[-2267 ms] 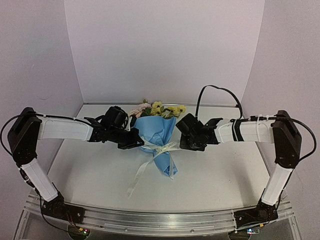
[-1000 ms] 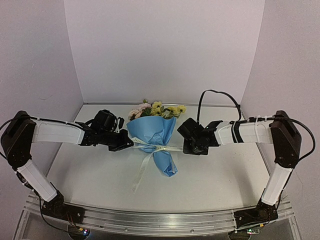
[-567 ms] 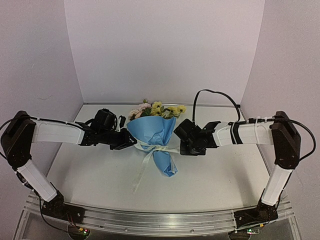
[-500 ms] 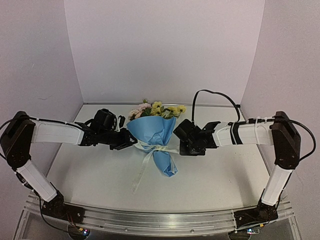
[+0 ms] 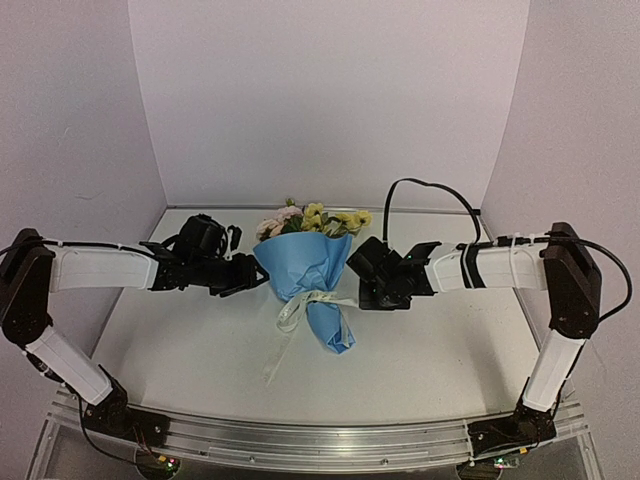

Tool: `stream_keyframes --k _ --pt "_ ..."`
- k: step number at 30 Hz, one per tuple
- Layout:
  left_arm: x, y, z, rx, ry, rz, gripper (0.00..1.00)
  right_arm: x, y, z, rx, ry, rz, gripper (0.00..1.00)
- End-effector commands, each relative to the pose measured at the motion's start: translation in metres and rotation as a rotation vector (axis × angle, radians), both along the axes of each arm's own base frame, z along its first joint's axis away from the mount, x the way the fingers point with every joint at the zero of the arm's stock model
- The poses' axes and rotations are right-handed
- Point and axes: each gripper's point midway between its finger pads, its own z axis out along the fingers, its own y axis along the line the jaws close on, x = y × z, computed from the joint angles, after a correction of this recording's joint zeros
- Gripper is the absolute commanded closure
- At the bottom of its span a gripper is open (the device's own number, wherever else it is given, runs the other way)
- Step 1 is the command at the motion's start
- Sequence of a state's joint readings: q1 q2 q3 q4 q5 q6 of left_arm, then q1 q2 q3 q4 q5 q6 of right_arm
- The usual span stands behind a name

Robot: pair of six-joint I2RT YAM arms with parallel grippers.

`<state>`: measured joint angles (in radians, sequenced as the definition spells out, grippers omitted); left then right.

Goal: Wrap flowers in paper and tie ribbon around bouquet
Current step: Tie the half-tied ribbon around the folded bouquet.

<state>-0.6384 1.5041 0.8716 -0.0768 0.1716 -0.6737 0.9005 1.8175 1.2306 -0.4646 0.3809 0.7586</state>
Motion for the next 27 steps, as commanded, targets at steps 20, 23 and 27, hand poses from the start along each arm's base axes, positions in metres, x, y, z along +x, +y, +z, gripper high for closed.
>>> stream_keyframes --k 20,23,27 --pt "-0.004 -0.065 -0.053 0.127 0.090 -0.361 0.52 0.006 0.010 0.005 -0.020 -0.024 0.024 1.00" --pt "0.000 -0.065 -0.058 0.140 0.082 -0.353 0.50 0.007 0.012 0.005 -0.015 -0.021 0.027 1.00" --pt "0.005 -0.067 -0.061 0.141 0.058 -0.352 0.50 0.007 0.013 0.005 -0.013 -0.020 0.027 1.00"
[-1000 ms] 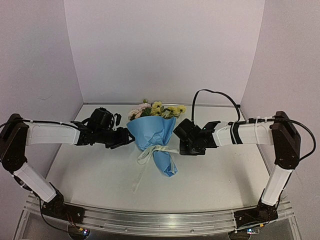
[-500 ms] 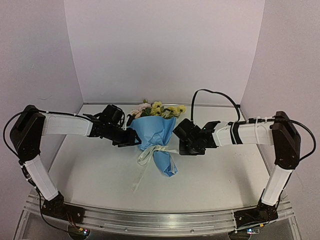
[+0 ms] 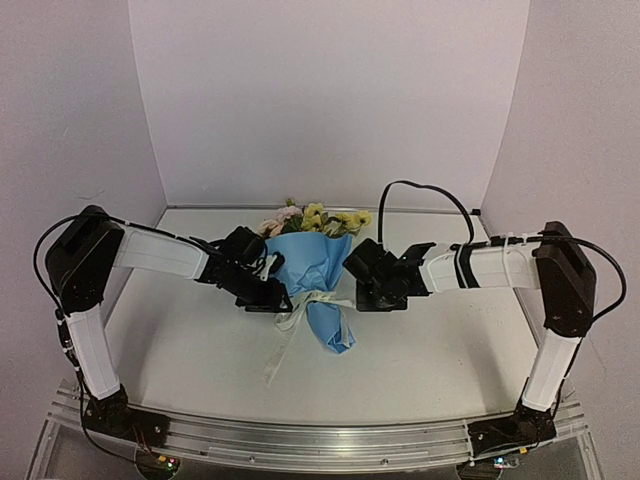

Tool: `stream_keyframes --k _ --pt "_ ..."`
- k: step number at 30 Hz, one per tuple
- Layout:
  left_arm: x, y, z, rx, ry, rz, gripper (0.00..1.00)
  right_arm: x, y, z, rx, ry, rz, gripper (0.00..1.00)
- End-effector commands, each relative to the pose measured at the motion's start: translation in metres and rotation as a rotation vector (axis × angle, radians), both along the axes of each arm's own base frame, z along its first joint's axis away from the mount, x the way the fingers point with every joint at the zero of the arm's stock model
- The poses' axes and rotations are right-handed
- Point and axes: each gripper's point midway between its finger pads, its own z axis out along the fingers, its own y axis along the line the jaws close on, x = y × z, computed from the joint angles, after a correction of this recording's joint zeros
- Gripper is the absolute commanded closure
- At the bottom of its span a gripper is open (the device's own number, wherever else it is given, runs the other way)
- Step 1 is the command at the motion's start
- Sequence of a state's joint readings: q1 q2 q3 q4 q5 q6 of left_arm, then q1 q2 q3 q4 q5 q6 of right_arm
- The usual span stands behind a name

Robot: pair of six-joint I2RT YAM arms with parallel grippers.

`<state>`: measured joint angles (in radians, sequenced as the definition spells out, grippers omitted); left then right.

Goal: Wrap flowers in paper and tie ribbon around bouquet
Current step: Tie the half-tied ribbon around the folded bouquet.

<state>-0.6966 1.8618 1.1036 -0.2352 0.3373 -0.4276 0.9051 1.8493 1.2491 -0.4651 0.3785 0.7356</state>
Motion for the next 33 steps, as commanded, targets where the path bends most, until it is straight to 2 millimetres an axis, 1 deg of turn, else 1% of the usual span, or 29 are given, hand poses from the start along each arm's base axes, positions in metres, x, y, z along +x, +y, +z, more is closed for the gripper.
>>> stream_keyframes --k 1,6,10,11,17,20,27,30,33 --pt "0.021 -0.013 0.016 -0.038 -0.089 -0.014 0.50 0.006 0.008 0.012 0.012 -0.030 0.003 1.00" --pt "0.021 -0.020 0.010 -0.057 -0.076 -0.038 0.53 0.006 0.008 0.011 0.009 -0.030 0.002 1.00" --pt "0.020 -0.021 0.010 -0.070 -0.069 -0.033 0.61 0.006 0.007 0.012 0.009 -0.031 0.001 1.00" --pt "0.020 -0.021 0.010 -0.071 -0.069 -0.030 0.64 0.006 0.007 0.012 0.009 -0.032 0.001 1.00" --pt "0.018 -0.015 0.013 -0.067 -0.072 -0.008 0.90 0.007 0.008 0.013 0.009 -0.036 0.001 1.00" --pt "0.015 -0.011 0.017 -0.070 -0.076 0.006 0.99 0.008 0.008 0.014 0.008 -0.041 0.000 1.00" --pt "0.009 0.001 0.029 -0.079 -0.094 0.054 1.00 0.009 0.005 0.016 0.000 -0.050 -0.010 1.00" --pt "0.009 0.005 0.040 -0.090 -0.114 0.074 1.00 0.010 0.004 0.018 -0.005 -0.059 -0.017 1.00" --pt "0.010 0.008 0.045 -0.090 -0.125 0.089 1.00 0.010 0.003 0.018 -0.009 -0.060 -0.018 1.00"
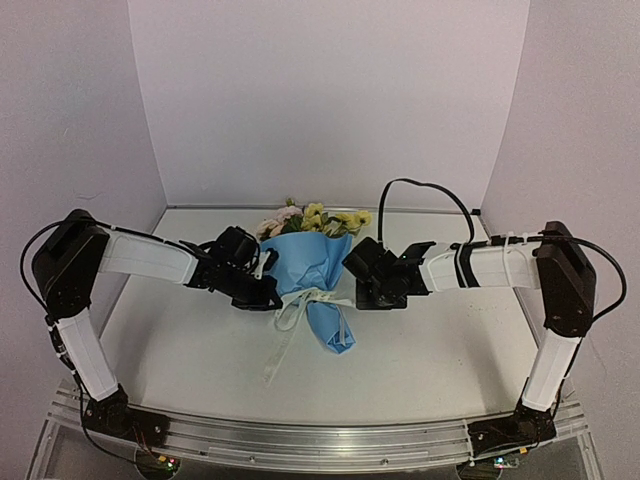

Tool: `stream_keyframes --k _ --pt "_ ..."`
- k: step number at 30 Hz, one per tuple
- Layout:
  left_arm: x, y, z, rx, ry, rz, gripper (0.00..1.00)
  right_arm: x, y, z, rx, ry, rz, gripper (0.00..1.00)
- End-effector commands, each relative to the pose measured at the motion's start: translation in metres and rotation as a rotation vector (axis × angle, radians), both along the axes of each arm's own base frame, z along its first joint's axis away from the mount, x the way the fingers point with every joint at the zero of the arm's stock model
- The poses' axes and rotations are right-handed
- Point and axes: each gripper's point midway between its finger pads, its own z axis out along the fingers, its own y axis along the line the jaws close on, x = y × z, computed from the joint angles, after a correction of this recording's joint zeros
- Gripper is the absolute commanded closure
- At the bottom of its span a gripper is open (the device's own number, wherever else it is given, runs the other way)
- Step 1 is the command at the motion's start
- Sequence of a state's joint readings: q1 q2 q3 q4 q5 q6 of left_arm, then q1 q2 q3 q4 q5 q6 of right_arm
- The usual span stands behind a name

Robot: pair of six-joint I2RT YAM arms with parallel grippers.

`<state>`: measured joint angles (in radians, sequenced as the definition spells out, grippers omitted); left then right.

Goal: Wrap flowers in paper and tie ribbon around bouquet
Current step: Tie the half-tied ribbon around the folded bouquet.

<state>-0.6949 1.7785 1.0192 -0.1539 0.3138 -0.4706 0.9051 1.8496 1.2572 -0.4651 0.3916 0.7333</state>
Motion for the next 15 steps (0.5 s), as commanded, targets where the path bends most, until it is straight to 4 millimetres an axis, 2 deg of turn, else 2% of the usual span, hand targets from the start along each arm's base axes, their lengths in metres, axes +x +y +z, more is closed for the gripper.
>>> stream_keyframes --k 1,15 --pt "0.011 0.003 0.032 -0.041 -0.080 0.051 1.00 0.008 0.002 0.014 -0.007 -0.046 -0.016 1.00" --pt "0.022 0.020 0.037 -0.020 -0.107 0.119 1.00 0.006 -0.002 0.014 -0.017 -0.047 -0.023 1.00"
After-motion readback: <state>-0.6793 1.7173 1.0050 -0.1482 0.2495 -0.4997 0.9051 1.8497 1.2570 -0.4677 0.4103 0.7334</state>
